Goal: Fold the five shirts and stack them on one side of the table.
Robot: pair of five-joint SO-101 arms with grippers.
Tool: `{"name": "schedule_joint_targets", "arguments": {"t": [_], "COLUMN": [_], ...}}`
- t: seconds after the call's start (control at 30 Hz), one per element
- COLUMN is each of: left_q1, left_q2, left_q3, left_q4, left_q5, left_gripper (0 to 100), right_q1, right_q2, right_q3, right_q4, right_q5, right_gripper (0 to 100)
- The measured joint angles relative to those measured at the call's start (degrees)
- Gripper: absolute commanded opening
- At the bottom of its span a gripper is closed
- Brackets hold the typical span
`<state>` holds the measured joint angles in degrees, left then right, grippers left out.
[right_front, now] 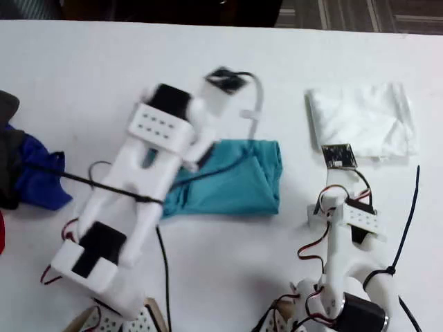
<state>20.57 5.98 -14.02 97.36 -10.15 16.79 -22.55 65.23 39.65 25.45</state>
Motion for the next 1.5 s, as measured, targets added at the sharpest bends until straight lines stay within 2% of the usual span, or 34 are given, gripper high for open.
{"name": "schedule_joint_targets", "arguments": {"t": [0.1, 0.3, 0.67, 0.9, 0.97, 1.1, 1.17, 1.4, 1.43, 1.5], "left_q1": [4.0, 7.7, 12.3, 12.7, 12.7, 12.7, 12.7, 11.0, 10.2, 8.4], "left_q2": [0.0, 0.0, 6.2, 6.7, 6.7, 6.7, 6.7, 6.7, 6.7, 6.7], "left_q3": [-0.4, -0.4, -0.4, -0.4, -0.4, -0.4, -0.4, -3.9, -5.2, -7.9], "left_q4": [-3.9, -11.3, -16.2, -20.6, -20.8, -20.9, -20.9, -19.3, -17.9, -14.4], "left_q5": [0.0, 0.0, 0.9, 2.8, 3.0, 3.1, 3.1, 3.1, 3.1, 3.1], "left_gripper": [3, 3, 3, 3, 5, 19, 22, 20, 18, 5], "right_q1": [0.0, 0.0, 0.1, 0.2, 0.2, 0.2, 0.2, 0.2, 0.2, 0.2], "right_q2": [0.0, 0.0, 0.0, 0.0, 0.0, 0.0, 0.0, 0.0, 0.0, 0.0], "right_q3": [0.0, 0.0, 0.0, 0.0, 0.0, 0.0, 0.0, 0.0, 0.0, 0.0], "right_q4": [0.0, 0.0, 0.0, -0.1, -0.1, -0.1, -0.1, -0.1, -0.1, -0.1], "right_q5": [0.0, 0.0, 0.0, 0.0, 0.0, 0.0, 0.0, 0.0, 0.0, 0.0], "right_gripper": [2.0, 2.0, 2.0, 2.0, 2.0, 2.0, 2.0, 2.0, 2.0, 2.0]}}
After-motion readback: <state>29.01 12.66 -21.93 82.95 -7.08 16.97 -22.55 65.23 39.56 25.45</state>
